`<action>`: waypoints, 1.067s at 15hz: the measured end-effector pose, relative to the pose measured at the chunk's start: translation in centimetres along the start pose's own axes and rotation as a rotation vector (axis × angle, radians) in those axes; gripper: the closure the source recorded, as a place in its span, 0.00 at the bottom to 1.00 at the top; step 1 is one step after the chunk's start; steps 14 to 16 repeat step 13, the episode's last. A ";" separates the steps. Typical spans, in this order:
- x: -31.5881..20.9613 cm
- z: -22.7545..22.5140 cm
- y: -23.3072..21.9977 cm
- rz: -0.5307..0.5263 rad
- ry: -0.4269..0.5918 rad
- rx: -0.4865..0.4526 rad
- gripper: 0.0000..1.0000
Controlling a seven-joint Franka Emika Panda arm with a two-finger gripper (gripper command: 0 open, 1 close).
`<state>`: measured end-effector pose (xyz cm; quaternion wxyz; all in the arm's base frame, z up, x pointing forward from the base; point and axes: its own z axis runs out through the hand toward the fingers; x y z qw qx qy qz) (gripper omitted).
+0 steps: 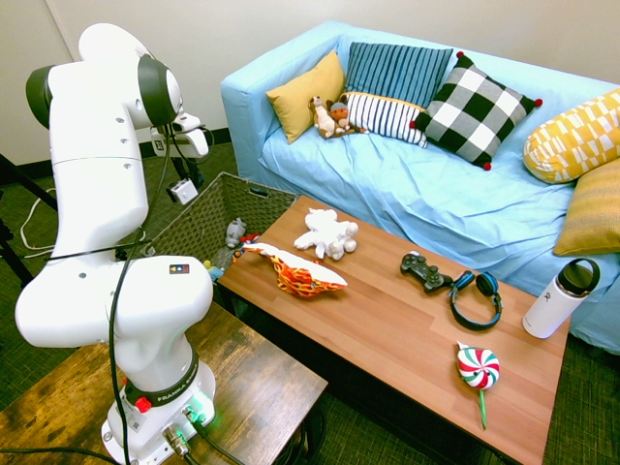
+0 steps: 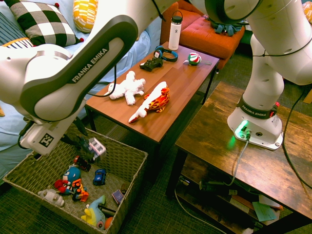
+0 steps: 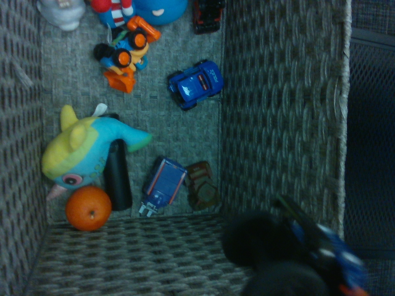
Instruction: Put the toy car in the basket
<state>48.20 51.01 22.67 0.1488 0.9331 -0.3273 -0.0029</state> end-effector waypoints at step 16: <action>20.8 -6.4 13.6 0.141 -0.063 0.222 0.00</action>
